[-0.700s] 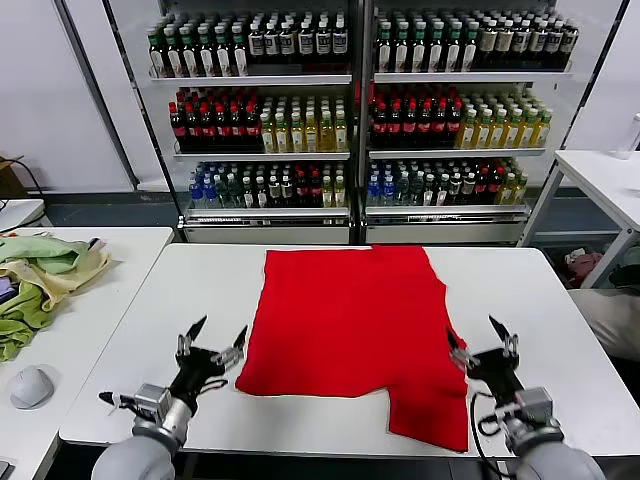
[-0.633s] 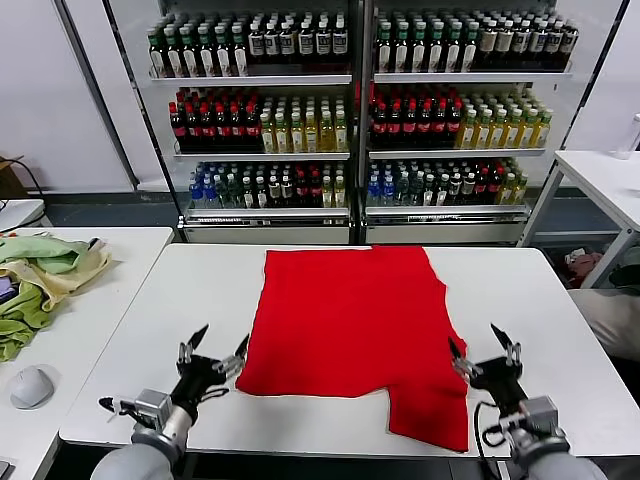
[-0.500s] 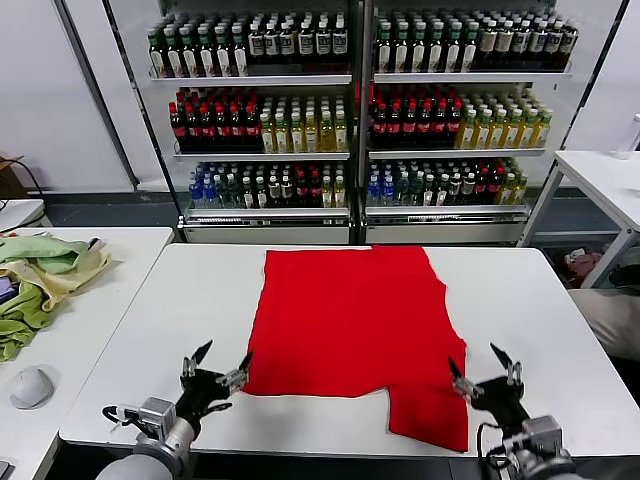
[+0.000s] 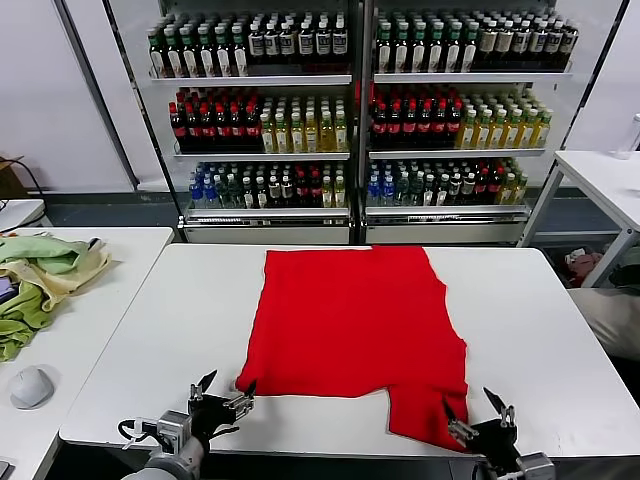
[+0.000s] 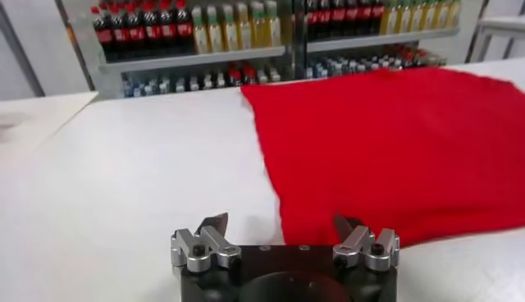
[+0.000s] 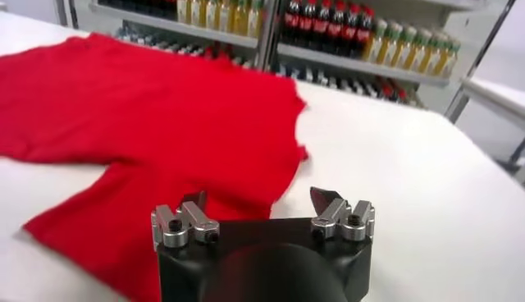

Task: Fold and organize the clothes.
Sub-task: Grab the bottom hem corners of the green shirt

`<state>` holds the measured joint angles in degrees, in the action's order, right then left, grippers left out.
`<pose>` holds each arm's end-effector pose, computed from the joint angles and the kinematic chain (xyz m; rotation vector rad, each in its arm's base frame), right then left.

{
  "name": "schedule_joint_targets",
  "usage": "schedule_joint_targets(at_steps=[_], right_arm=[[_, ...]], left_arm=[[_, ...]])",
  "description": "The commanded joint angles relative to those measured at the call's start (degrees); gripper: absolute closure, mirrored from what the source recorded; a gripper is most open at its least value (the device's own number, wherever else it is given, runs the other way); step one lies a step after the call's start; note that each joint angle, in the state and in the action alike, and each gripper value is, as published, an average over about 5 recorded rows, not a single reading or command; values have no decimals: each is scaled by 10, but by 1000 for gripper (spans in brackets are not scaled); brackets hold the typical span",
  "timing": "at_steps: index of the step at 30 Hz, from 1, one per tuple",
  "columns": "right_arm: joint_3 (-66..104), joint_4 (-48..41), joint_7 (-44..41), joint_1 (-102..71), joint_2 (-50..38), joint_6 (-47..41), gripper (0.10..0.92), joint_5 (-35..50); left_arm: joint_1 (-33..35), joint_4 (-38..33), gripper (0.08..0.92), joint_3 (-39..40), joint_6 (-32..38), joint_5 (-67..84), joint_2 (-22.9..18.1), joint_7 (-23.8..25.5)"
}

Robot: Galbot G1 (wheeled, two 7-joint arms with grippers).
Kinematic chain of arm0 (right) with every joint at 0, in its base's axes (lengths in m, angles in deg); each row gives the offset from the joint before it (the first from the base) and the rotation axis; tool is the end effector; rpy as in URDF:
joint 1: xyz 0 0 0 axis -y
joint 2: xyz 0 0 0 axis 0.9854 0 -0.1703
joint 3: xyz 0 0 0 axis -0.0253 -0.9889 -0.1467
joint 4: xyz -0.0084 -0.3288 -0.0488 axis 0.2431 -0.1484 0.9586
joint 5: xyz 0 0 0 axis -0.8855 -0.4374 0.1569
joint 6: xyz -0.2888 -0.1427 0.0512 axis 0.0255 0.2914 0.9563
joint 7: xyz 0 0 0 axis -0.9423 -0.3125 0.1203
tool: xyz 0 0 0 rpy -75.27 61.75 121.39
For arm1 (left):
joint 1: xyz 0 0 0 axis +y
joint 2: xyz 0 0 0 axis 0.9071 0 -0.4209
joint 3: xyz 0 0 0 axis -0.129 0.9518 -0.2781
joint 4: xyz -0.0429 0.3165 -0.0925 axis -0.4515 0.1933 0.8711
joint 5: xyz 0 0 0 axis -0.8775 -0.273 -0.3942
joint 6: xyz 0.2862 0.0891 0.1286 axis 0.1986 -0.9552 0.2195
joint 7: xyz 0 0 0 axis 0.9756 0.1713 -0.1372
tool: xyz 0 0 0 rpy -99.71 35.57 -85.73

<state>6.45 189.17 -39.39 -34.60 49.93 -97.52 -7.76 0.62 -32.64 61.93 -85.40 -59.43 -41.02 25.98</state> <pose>0.1075 -0.0849 -0.2730 0.1984 -2.6579 0.2183 0.1754 0.0403 -0.2727 -0.2144 -2.6121 -0.1547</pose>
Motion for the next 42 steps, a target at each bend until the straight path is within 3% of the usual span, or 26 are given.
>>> schedule_joint_targets(at_steps=[1, 6, 11, 29, 35, 42], right_arm=[[-7, 3, 4, -16, 3, -4, 203, 16], [-17, -8, 6, -7, 6, -7, 224, 28], [-21, -16, 11, -2, 12, -9, 352, 29], [-37, -33, 5, 29, 18, -17, 867, 52], [-10, 8, -3, 18, 7, -18, 910, 73], [70, 89, -25, -58, -32, -23, 910, 101]], left_arm=[[-6, 20, 177, 6, -13, -4, 7, -7], [-7, 25, 177, 13, -10, -6, 3, 0], [-1, 25, 208, 15, 1, -5, 2, 6], [5, 20, 718, 21, 14, -7, -9, 13], [16, -3, 881, 14, 16, -7, -5, 15], [97, -68, 914, -14, 33, -12, 33, 5]])
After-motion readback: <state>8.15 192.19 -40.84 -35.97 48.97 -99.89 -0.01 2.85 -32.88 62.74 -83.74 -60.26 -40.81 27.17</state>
